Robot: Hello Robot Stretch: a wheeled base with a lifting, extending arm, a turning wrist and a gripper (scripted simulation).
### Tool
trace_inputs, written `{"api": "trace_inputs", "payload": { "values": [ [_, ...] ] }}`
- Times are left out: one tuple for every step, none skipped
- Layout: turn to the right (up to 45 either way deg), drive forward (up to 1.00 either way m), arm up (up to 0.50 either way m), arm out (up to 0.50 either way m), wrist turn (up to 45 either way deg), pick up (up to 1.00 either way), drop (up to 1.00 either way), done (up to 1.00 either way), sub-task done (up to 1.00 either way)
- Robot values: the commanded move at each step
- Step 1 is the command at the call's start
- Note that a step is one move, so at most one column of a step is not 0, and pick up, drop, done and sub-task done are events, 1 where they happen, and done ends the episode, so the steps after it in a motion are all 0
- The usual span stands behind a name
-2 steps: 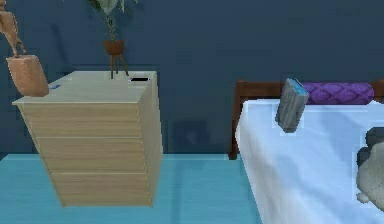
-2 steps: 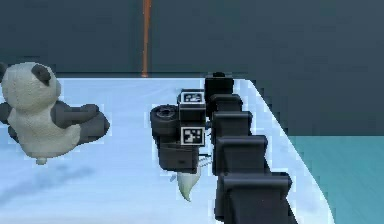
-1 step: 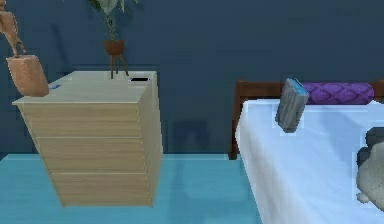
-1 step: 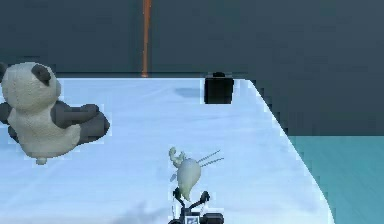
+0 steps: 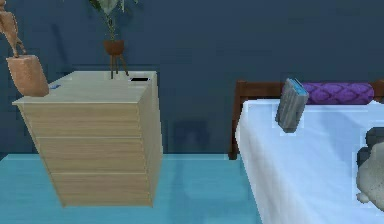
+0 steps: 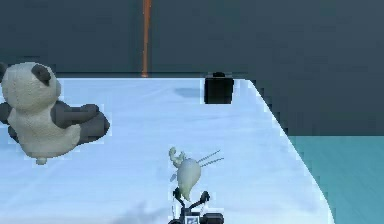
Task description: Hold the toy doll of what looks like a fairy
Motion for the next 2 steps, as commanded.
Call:
{"api": "trace_inputs", "payload": {
  "values": [
    [0.0,0.00,0.10,0.00,0.0,0.00,0.00,0.00,0.00],
    [0.0,0.00,0.00,0.00,0.0,0.00,0.00,1.00,0.00]
  ]
}}
